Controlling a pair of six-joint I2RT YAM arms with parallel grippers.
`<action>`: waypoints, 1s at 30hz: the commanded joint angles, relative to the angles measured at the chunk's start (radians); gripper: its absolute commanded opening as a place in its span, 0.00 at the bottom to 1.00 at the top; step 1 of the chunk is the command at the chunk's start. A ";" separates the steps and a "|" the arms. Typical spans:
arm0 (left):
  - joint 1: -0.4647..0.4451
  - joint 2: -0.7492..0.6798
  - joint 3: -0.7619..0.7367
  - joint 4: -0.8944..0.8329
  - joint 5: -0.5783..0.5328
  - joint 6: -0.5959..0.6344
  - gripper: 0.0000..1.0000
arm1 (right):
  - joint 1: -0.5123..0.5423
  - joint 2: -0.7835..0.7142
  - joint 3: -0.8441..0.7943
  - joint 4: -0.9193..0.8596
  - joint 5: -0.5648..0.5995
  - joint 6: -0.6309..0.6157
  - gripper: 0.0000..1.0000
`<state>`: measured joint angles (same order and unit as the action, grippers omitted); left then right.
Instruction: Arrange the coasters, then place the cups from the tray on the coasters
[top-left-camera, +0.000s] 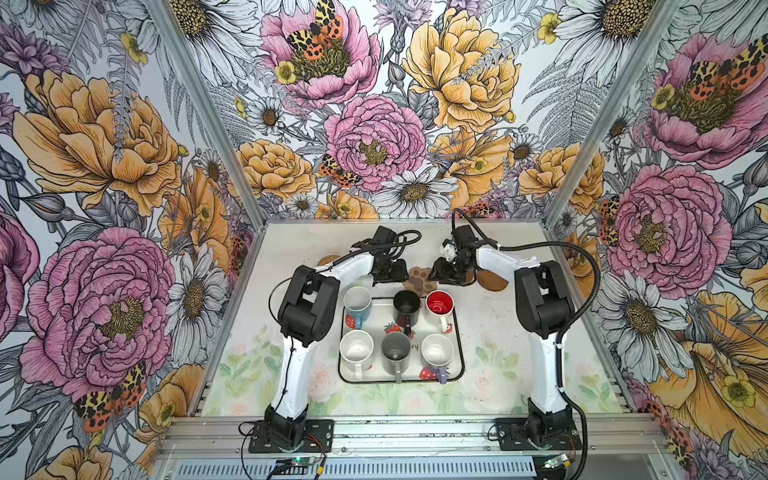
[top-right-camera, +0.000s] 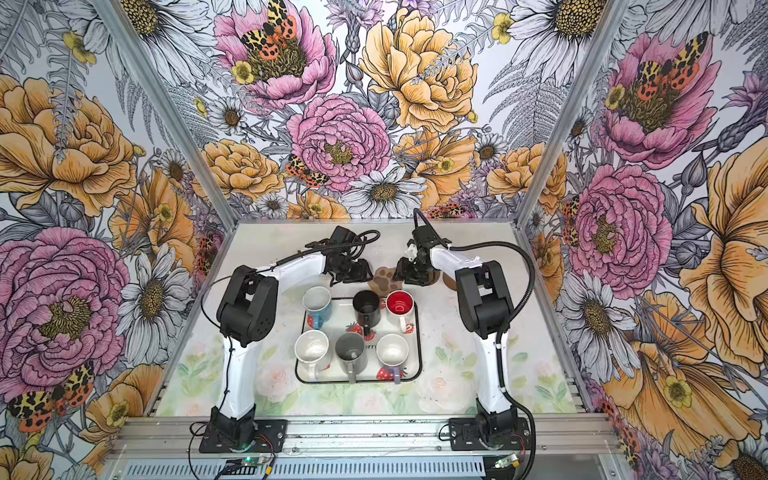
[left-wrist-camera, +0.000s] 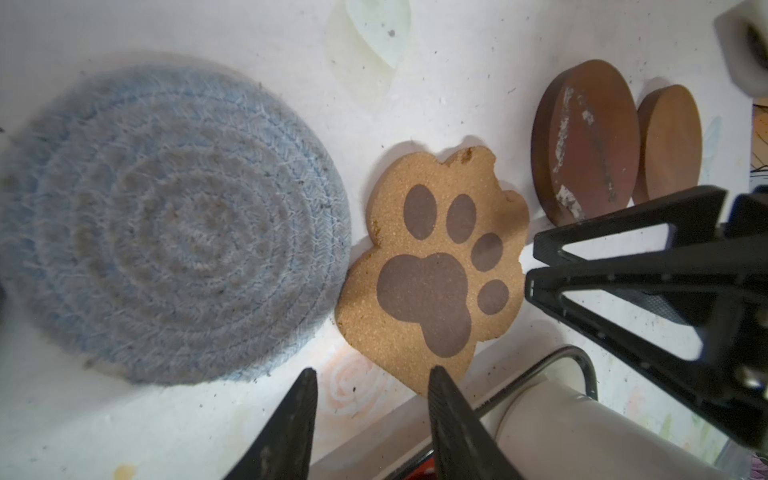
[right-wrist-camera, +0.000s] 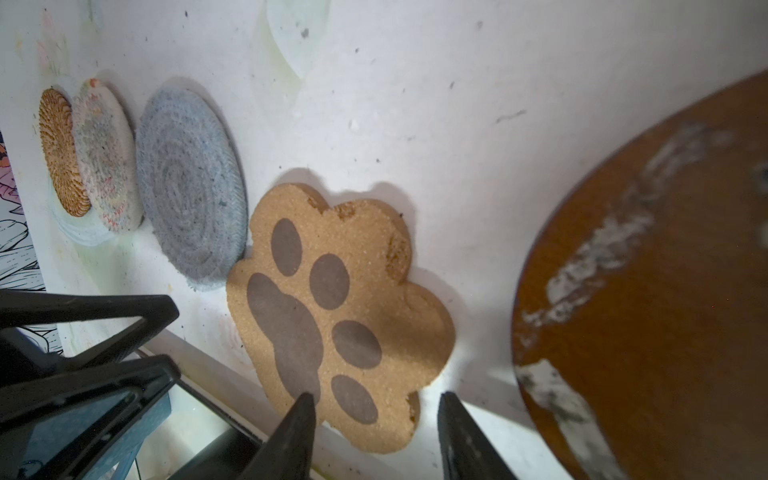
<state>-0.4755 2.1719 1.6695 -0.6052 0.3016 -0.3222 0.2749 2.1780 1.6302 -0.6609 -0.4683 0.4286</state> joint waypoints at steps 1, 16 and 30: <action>-0.007 0.011 -0.005 0.005 0.029 0.007 0.46 | 0.006 0.019 0.003 0.014 -0.001 0.003 0.51; -0.023 0.122 0.048 0.006 0.062 -0.013 0.45 | 0.008 0.052 -0.011 0.031 -0.022 0.008 0.50; -0.032 0.210 0.149 0.006 0.094 -0.040 0.45 | 0.008 0.107 0.029 0.054 -0.056 0.033 0.48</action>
<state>-0.4911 2.3154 1.8042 -0.5953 0.3523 -0.3454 0.2649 2.2192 1.6493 -0.6228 -0.5056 0.4519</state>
